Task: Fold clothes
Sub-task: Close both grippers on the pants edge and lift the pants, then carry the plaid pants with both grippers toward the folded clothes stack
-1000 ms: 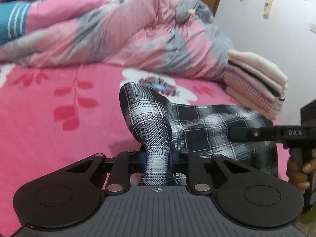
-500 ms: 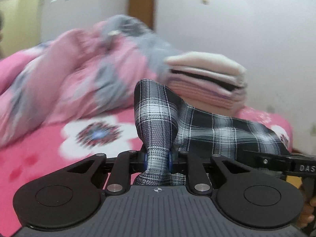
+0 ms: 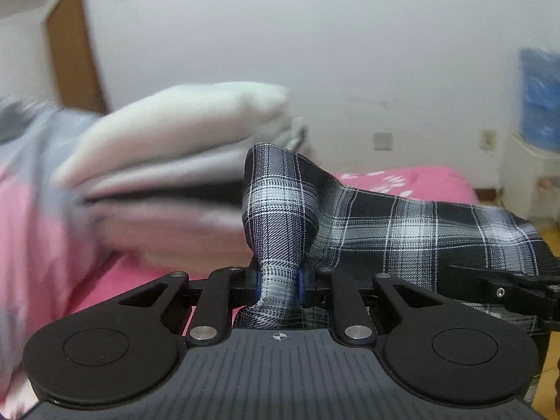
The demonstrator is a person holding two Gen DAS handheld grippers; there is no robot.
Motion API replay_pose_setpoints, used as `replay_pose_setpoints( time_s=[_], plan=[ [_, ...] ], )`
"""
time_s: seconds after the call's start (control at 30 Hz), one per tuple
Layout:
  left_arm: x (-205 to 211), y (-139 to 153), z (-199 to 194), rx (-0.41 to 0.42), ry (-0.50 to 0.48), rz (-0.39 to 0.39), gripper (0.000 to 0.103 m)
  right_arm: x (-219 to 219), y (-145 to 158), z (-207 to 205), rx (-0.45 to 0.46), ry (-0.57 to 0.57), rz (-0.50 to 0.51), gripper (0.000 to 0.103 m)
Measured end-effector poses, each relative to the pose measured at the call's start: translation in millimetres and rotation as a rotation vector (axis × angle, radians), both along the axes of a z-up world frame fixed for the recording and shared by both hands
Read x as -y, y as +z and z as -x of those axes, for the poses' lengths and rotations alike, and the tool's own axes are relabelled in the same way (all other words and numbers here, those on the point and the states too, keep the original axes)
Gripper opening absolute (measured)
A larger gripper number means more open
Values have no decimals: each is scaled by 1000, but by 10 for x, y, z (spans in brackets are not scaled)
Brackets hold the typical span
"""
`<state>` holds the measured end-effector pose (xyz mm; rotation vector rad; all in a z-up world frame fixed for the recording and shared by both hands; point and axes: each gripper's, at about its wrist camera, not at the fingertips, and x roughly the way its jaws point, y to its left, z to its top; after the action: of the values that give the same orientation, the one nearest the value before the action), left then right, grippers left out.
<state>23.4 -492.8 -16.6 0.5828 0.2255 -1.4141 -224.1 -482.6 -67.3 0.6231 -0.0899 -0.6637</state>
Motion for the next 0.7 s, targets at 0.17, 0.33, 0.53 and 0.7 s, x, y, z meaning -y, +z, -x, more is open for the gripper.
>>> replay_pose_setpoints(
  time_s=[0.17, 0.33, 0.53, 0.7],
  plan=[
    [686, -119, 211, 43, -117, -19, 16, 505, -138, 174, 24, -134, -16, 36],
    [1102, -267, 309, 37, -156, -28, 16, 870, -252, 262, 31, -202, -22, 36],
    [1426, -530, 363, 50, -91, -128, 36, 1315, -541, 248, 8, -232, -136, 40],
    [1233, -296, 353, -4, -61, -54, 63, 1310, -566, 374, 45, -258, -196, 49]
  ],
)
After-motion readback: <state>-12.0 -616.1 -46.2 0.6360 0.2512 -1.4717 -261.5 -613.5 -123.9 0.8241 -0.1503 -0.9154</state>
